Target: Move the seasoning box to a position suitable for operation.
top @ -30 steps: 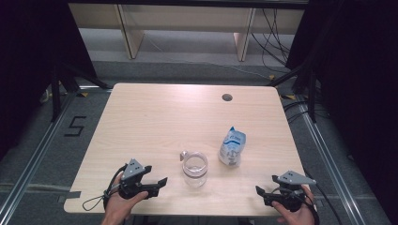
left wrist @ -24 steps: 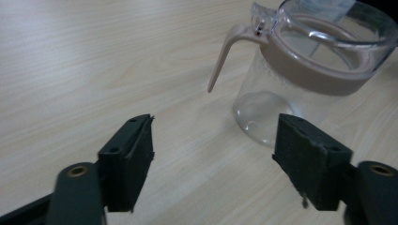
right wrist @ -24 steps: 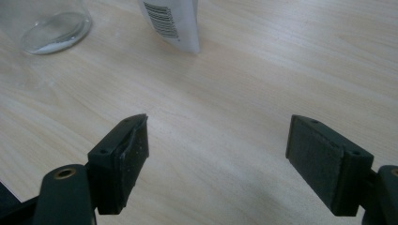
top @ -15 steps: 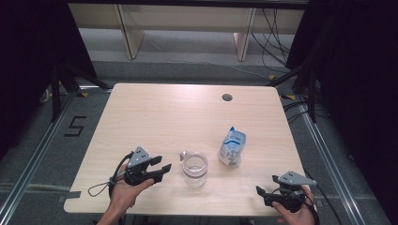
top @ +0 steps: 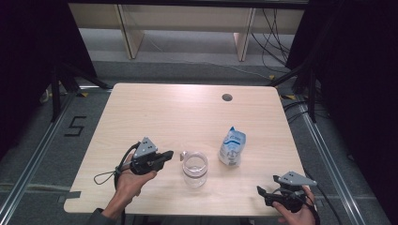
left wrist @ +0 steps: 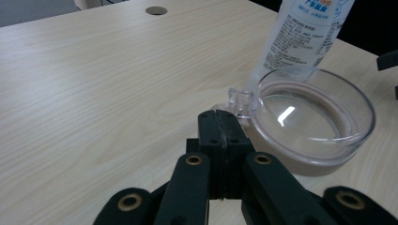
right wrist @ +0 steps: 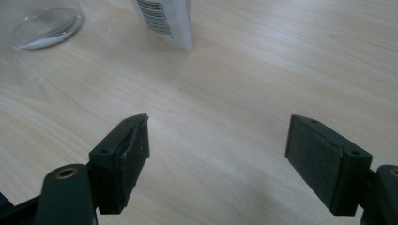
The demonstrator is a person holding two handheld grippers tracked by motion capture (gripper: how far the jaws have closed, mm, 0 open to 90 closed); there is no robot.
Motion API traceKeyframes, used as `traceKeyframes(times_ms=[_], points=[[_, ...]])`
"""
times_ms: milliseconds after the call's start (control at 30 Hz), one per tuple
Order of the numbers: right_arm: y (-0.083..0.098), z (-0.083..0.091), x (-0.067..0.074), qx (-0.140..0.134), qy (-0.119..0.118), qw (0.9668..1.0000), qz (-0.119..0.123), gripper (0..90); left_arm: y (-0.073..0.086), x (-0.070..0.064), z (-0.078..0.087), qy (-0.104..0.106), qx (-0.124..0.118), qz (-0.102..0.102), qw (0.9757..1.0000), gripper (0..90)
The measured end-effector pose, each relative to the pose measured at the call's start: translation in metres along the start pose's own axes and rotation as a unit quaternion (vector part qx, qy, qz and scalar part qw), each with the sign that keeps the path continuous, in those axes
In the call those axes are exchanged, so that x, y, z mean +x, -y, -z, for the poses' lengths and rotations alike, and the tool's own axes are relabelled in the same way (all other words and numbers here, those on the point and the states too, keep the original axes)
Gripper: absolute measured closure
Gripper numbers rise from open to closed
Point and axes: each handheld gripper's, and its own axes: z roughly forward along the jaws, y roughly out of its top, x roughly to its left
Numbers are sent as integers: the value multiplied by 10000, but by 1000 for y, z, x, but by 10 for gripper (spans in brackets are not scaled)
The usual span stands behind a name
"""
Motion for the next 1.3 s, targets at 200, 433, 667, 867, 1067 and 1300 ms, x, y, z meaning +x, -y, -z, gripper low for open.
traceKeyframes(times_ms=[200,433,667,867,1067,1300], points=[[1,0,2,12,24,10000,-71,231,-9,-3,-7,39,-34,3,10000,893],[1,0,5,84,4,9999,-146,231,-24,-5,-14,89,-132,-17,9999,893],[1,-2,3,77,62,9999,54,230,-28,-5,-26,189,-35,-86,9998,893],[0,-2,3,90,70,9997,195,231,-30,0,-34,128,27,-60,9999,893],[0,-3,2,94,87,9997,225,230,-29,0,-42,210,134,-113,9996,892],[0,-5,2,96,14,9997,206,230,-29,1,-45,234,228,-177,9993,891]])
